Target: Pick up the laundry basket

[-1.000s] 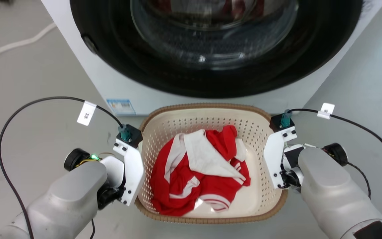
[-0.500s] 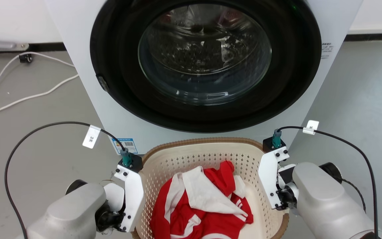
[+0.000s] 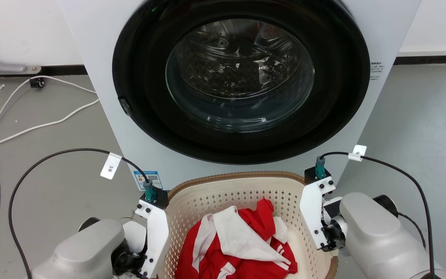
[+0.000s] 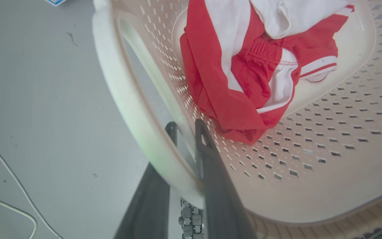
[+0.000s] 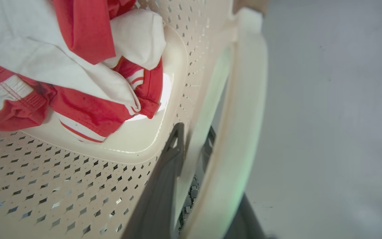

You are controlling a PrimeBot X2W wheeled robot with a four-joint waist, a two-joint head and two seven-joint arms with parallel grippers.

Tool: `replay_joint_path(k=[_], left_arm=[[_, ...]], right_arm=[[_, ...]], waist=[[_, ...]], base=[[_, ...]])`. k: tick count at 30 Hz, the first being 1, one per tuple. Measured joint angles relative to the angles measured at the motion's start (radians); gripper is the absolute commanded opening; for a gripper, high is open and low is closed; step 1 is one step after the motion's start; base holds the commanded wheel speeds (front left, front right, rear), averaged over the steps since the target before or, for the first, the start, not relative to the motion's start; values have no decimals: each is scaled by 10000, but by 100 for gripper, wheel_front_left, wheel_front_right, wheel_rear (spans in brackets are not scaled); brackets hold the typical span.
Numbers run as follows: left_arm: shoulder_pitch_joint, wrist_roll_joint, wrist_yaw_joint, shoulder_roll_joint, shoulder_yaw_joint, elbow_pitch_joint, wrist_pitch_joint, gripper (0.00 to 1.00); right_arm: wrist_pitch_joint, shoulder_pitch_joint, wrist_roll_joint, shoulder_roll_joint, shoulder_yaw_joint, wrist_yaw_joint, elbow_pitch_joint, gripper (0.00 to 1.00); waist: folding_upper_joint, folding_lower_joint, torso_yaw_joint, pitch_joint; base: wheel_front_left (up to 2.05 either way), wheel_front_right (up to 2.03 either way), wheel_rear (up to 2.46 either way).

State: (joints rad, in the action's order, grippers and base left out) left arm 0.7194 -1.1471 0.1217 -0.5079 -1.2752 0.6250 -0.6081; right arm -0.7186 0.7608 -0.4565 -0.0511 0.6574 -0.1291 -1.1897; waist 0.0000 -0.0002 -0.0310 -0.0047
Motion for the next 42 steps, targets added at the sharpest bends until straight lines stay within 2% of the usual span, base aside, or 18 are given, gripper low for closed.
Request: replay_joint_path(k=[42], left_arm=[[-4,4,4,142,-6,282,-222,0]], right_arm=[[410,116,-1076,6,757,2,-573,0]], waist=[[0,1,13,-89]], base=[[0,0,0]])
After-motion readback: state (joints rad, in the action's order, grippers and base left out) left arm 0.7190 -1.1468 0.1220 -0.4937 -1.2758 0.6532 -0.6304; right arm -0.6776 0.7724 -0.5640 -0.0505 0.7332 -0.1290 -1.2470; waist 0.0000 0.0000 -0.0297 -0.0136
